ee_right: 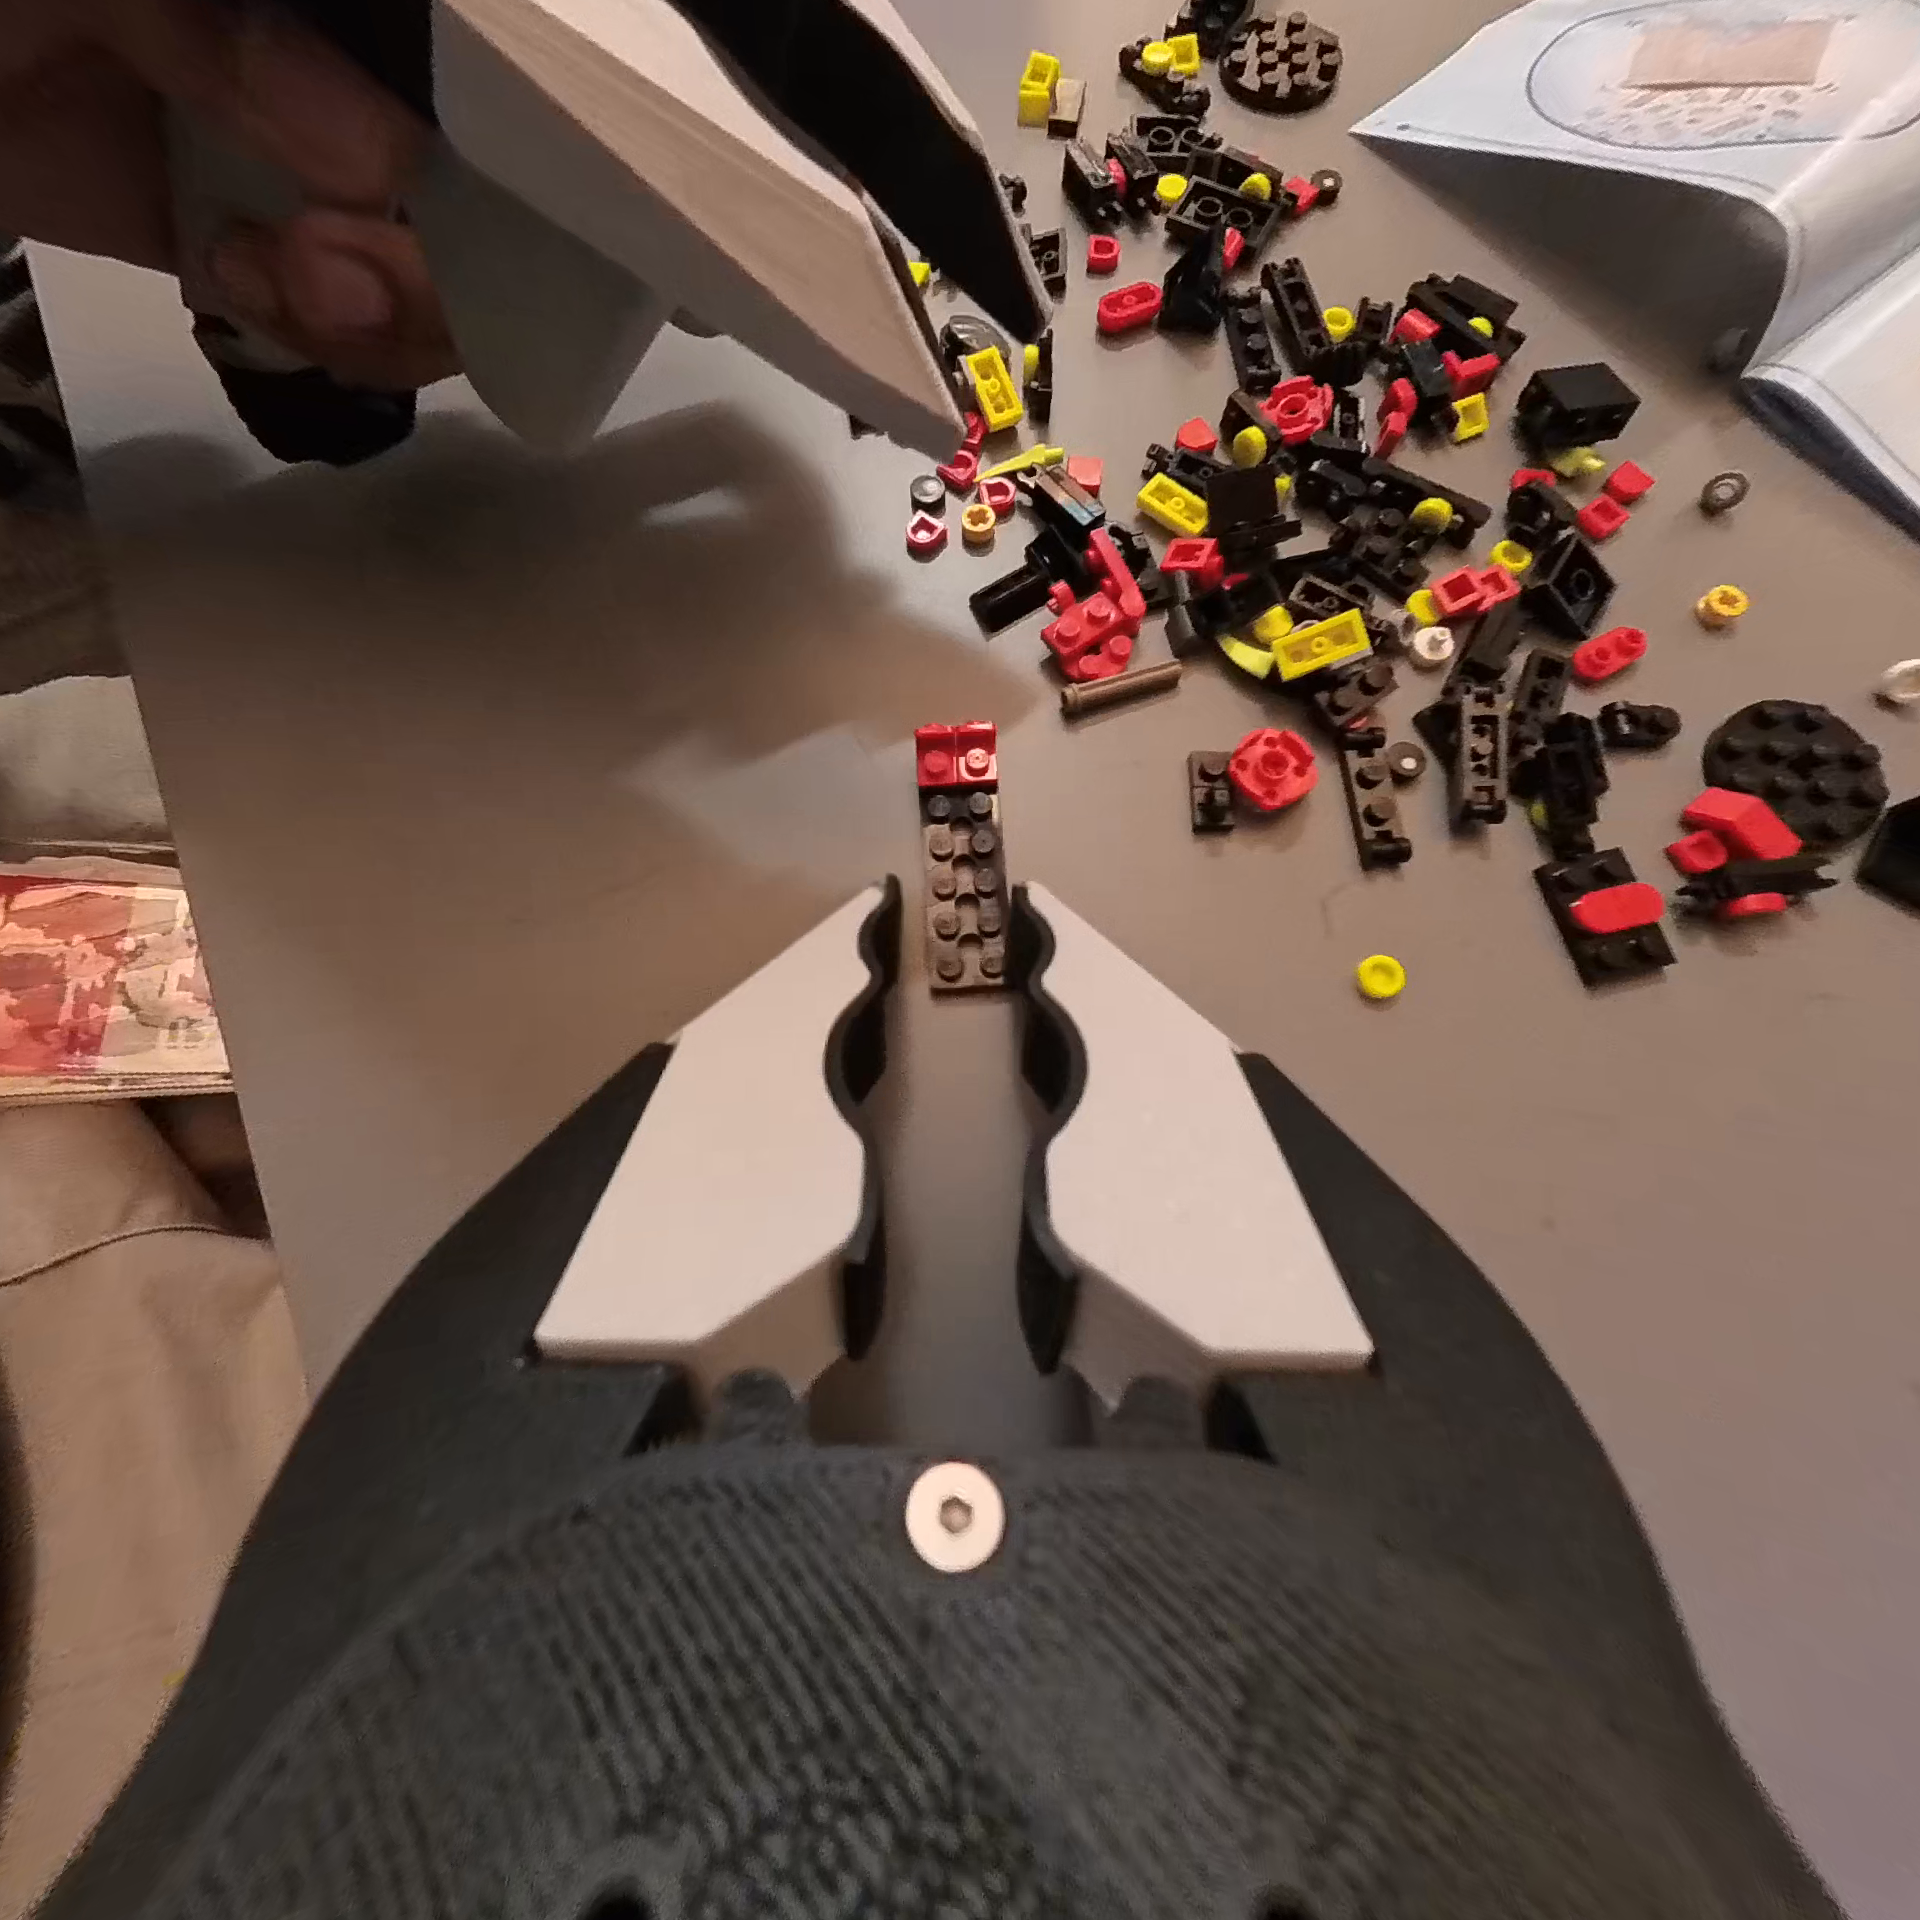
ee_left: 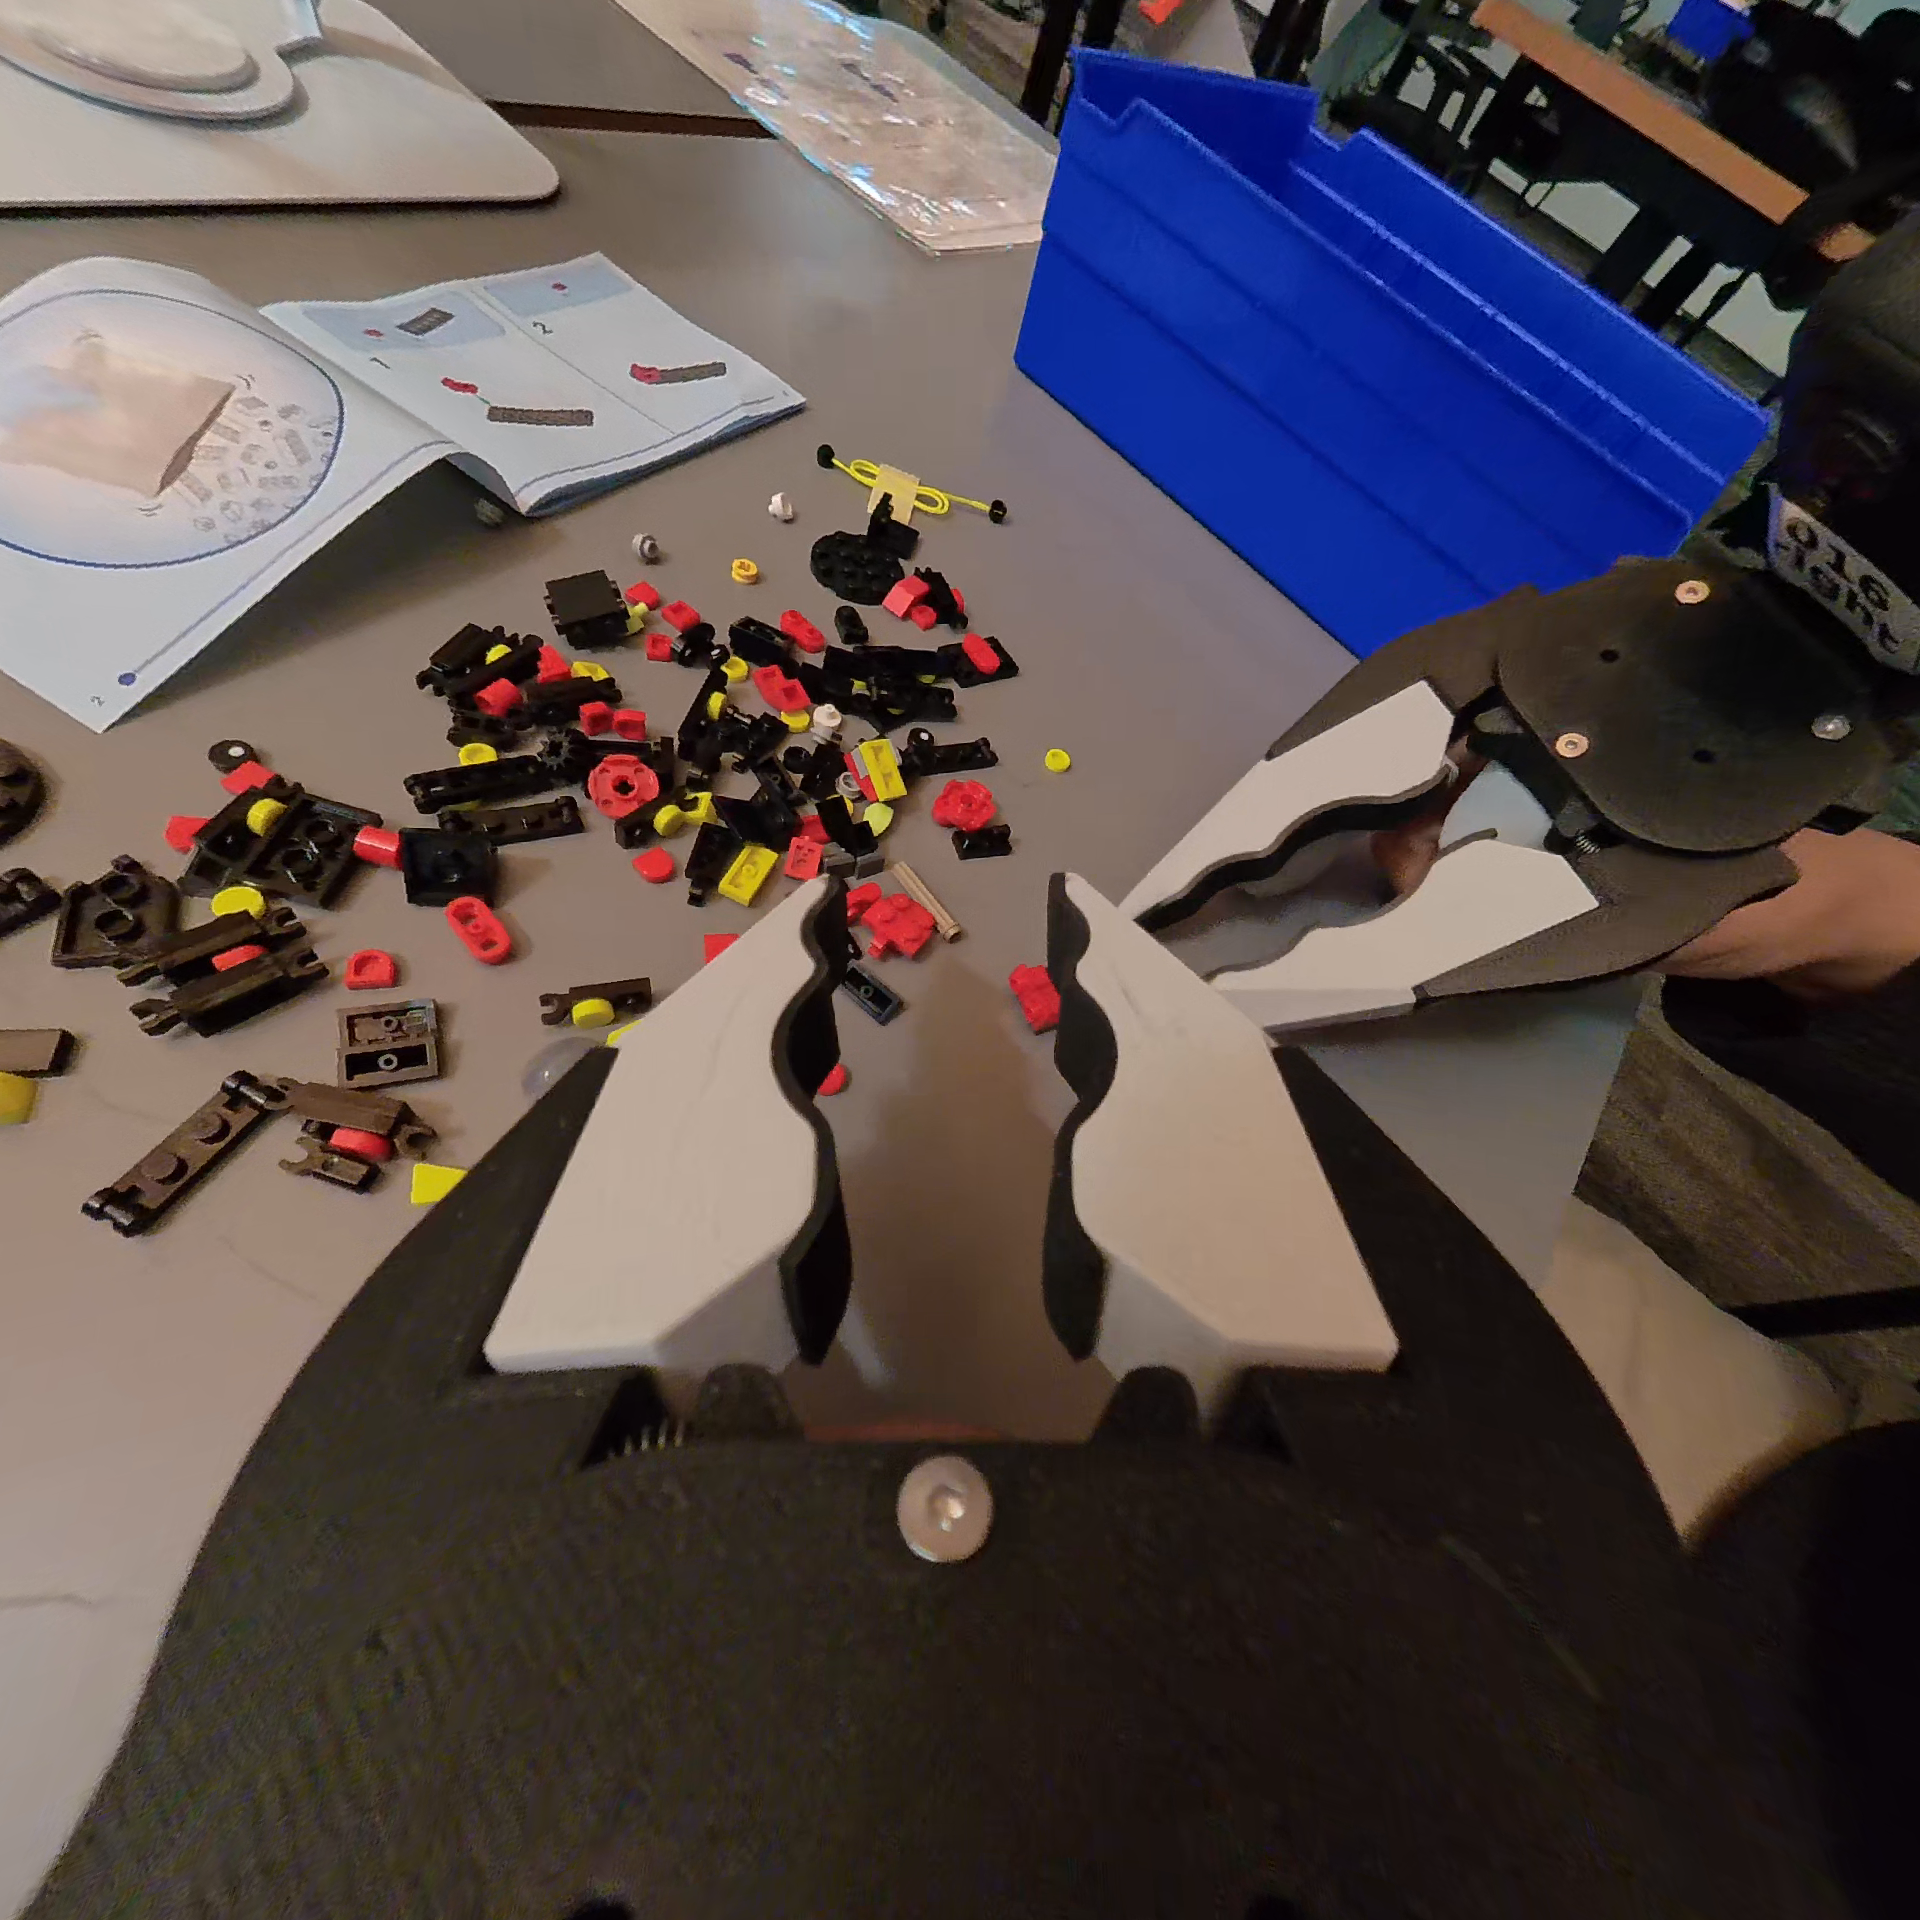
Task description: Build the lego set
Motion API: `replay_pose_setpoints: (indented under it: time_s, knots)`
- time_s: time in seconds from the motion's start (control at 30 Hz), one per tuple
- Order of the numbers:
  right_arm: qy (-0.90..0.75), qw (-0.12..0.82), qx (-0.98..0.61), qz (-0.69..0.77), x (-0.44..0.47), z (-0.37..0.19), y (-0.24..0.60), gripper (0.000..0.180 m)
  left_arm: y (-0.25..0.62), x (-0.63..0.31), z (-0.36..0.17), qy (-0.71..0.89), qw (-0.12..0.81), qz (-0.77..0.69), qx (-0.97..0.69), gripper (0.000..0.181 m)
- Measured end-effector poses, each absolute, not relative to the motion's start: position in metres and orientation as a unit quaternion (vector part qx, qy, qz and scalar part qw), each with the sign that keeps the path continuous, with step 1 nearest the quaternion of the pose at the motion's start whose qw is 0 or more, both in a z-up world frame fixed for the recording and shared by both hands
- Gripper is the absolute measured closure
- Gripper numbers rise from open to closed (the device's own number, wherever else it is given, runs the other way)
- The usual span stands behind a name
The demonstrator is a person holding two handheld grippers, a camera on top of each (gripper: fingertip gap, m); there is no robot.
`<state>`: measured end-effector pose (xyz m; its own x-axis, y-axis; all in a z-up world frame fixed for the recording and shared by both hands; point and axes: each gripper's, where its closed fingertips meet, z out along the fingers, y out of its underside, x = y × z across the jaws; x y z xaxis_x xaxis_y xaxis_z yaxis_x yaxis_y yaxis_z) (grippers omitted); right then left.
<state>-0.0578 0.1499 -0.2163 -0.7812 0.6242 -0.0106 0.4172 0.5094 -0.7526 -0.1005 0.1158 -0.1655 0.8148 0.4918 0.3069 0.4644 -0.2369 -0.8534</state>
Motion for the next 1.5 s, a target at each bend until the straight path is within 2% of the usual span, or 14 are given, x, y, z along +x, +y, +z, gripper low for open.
replay_pose_setpoints:
  time_s: [0.07, 0.37, 0.5, 0.7, 0.97, 1.2, 1.33, 1.5]
  knots:
    - [-0.859, 0.135, -0.303, 0.390, -0.058, -0.216, 0.151, 0.166, 0.116, -0.100, -0.167, -0.303, 0.535, 0.014, -0.788, 0.145]
    - [-0.864, 0.151, -0.288, 0.385, -0.057, -0.216, 0.160, 0.166, 0.120, -0.091, -0.172, -0.287, 0.524, 0.001, -0.802, 0.144]
    - [-0.869, 0.132, -0.271, 0.392, -0.051, -0.216, 0.162, 0.166, 0.125, -0.078, -0.180, -0.259, 0.504, -0.020, -0.823, 0.142]
    - [-0.878, 0.096, -0.241, 0.402, -0.039, -0.216, 0.159, 0.166, 0.139, -0.037, -0.195, -0.127, 0.463, -0.016, -0.877, 0.131]
    - [-0.888, 0.097, -0.200, 0.402, -0.030, -0.216, 0.153, 0.165, 0.140, -0.031, -0.197, -0.127, 0.457, -0.036, -0.880, 0.131]
    - [-0.885, 0.121, -0.209, 0.398, -0.038, -0.215, 0.156, 0.150, 0.140, -0.026, -0.207, -0.110, 0.427, -0.025, -0.897, 0.131]
    - [-0.884, 0.125, -0.213, 0.396, -0.039, -0.215, 0.162, 0.151, 0.140, -0.022, -0.209, -0.108, 0.421, -0.036, -0.900, 0.133]
    - [-0.885, 0.133, -0.209, 0.394, -0.041, -0.215, 0.164, 0.162, 0.139, -0.021, -0.212, -0.111, 0.412, -0.043, -0.903, 0.133]
